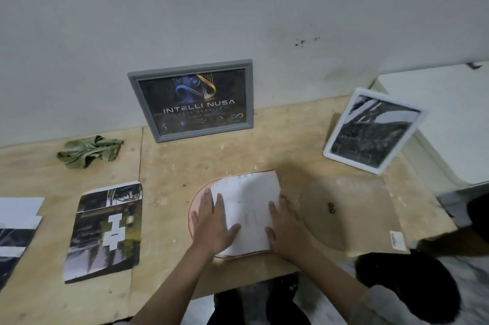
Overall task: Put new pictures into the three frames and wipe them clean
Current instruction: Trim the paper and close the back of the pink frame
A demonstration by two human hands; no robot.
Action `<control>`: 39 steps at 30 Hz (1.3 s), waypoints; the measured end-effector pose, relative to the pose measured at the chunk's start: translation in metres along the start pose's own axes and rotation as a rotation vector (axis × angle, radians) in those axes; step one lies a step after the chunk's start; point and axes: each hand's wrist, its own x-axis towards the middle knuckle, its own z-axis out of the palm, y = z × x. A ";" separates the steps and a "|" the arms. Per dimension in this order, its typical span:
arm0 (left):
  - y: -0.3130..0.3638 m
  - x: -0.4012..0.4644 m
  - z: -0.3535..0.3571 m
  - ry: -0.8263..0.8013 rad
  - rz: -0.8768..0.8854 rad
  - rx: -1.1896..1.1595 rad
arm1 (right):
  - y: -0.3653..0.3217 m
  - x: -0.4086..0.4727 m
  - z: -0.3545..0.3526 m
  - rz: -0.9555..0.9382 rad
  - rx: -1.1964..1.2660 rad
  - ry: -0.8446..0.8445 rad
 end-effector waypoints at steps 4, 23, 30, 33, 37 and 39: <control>0.008 -0.002 -0.002 0.019 -0.009 -0.031 | 0.006 0.000 -0.003 -0.014 0.045 0.022; 0.235 -0.031 0.054 0.101 -0.014 -0.443 | 0.232 -0.057 -0.047 0.334 0.306 0.221; 0.270 -0.016 0.071 0.143 -0.247 -0.336 | 0.265 -0.062 -0.045 0.319 0.344 0.205; 0.272 -0.011 0.071 0.175 -0.340 -0.342 | 0.256 -0.059 -0.046 0.335 0.469 0.199; 0.269 0.000 0.060 0.189 -0.490 -0.456 | 0.256 -0.050 -0.056 0.459 0.756 0.264; 0.262 0.006 0.054 0.172 -0.552 -0.523 | 0.260 -0.046 -0.064 0.544 0.987 0.262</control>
